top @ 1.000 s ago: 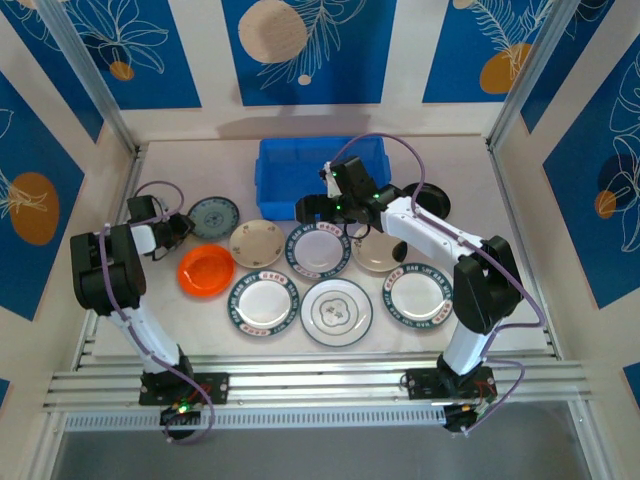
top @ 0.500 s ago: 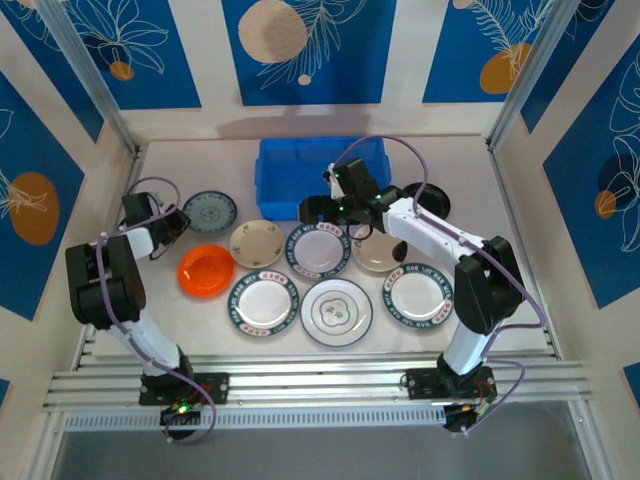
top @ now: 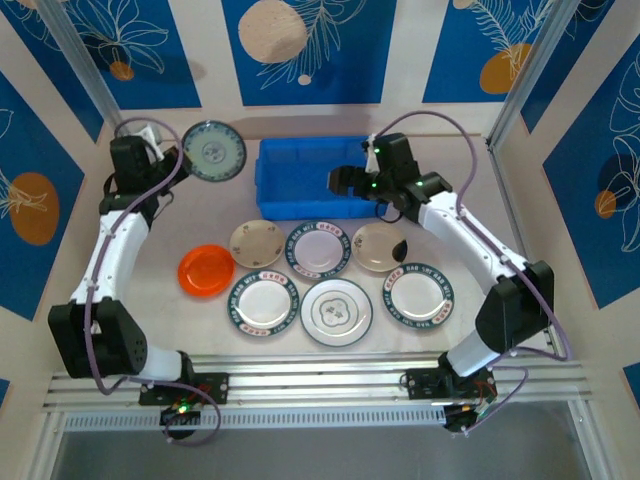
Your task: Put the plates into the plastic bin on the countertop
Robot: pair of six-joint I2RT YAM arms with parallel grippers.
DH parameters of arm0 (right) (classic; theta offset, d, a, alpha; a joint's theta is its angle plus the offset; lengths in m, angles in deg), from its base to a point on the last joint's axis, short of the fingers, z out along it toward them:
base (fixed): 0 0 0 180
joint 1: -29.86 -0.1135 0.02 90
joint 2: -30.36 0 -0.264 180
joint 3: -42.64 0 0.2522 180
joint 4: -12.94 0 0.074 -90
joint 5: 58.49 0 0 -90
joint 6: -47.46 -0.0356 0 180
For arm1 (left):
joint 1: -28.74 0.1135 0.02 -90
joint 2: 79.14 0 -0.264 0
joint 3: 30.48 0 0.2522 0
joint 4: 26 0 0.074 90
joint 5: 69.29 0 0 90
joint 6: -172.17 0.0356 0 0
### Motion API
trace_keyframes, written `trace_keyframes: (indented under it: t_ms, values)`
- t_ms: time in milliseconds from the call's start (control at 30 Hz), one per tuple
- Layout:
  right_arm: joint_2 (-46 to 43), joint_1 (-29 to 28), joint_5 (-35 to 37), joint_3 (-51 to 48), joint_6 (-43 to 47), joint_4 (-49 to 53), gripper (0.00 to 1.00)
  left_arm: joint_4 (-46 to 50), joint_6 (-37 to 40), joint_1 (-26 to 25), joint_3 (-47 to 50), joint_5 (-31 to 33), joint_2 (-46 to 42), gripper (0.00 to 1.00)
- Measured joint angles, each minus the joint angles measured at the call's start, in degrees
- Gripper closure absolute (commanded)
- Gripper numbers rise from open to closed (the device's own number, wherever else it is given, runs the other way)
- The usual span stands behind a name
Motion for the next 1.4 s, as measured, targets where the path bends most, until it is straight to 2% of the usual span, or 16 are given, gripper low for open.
trace_keyframes:
  t_ms: [133,400,567,733,1400]
  values:
    - [-1.33,3.76,1.01,0.72,-0.02,1.22,0.1,1.4,-0.09,-6.69,-9.27,-0.94,6.34,1.0]
    - [-1.51,7.45,1.11,1.14,-0.35,3.08,0.1,2.73,-1.99,-18.01,-28.76,-2.51,29.16,1.0]
    - [-1.51,9.51,0.63,1.14,-1.88,3.28,0.1,3.45,-4.55,-21.4,-39.36,-3.52,42.66,1.0]
    - [-1.51,11.54,-0.24,1.14,-2.69,3.3,0.1,5.64,-5.99,-23.67,-47.32,-3.67,52.13,1.0]
    - [-1.55,14.32,-3.23,-4.26,-4.15,2.27,0.11,3.02,-12.31,-26.16,-50.53,-3.89,62.9,1.0]
